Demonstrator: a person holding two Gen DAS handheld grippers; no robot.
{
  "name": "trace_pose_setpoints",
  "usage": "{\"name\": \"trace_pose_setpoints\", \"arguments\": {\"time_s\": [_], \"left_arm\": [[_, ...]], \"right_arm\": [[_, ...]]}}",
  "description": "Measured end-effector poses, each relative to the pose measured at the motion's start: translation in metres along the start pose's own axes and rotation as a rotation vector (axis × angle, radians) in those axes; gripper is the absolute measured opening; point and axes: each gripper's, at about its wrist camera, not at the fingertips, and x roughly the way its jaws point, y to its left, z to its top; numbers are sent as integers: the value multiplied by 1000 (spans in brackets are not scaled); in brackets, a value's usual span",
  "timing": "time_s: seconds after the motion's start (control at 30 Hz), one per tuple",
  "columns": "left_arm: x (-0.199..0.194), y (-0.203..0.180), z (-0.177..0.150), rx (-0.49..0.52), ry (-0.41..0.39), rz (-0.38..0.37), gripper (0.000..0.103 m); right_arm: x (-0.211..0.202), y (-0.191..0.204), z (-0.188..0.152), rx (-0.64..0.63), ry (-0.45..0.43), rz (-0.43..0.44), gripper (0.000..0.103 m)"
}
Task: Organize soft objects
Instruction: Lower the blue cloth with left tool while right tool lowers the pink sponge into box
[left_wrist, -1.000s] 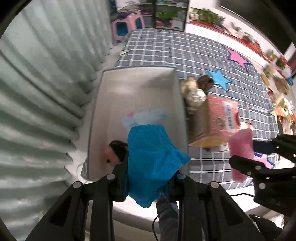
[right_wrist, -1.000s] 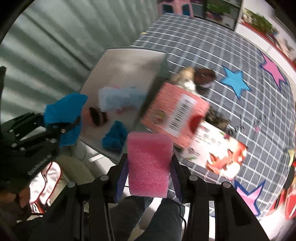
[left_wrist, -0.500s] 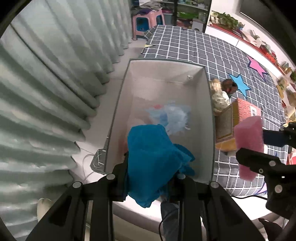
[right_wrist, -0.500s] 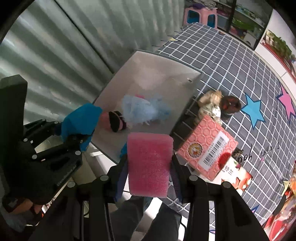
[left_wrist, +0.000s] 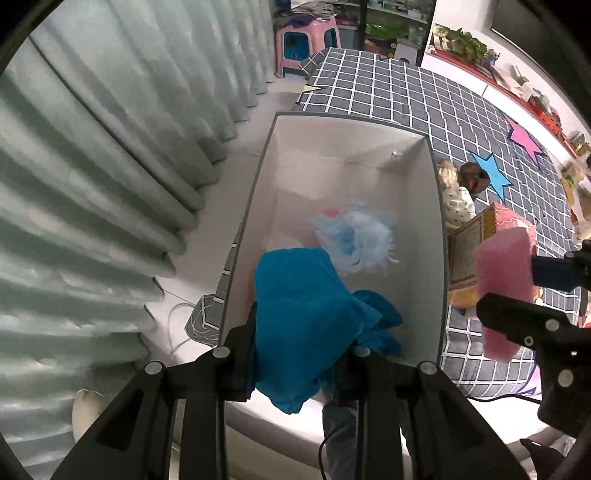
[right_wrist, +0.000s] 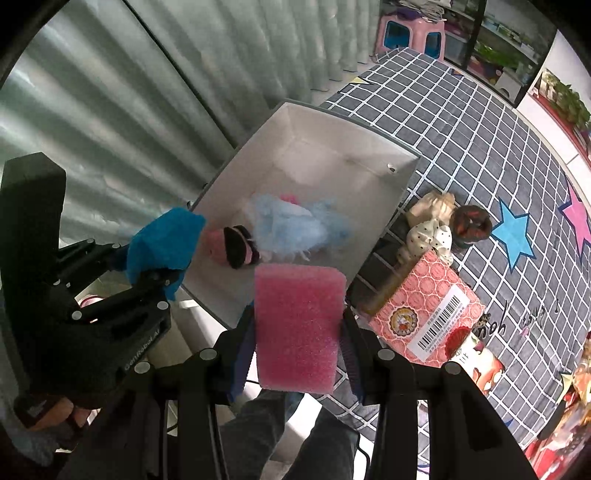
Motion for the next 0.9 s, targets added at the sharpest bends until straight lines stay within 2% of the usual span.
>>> {"name": "trace_pose_setpoints", "arguments": {"time_s": [0.9], "left_arm": [[19, 0, 9, -2, 44, -12, 31]], "right_arm": [[11, 2, 24, -26, 5, -31, 44]]}}
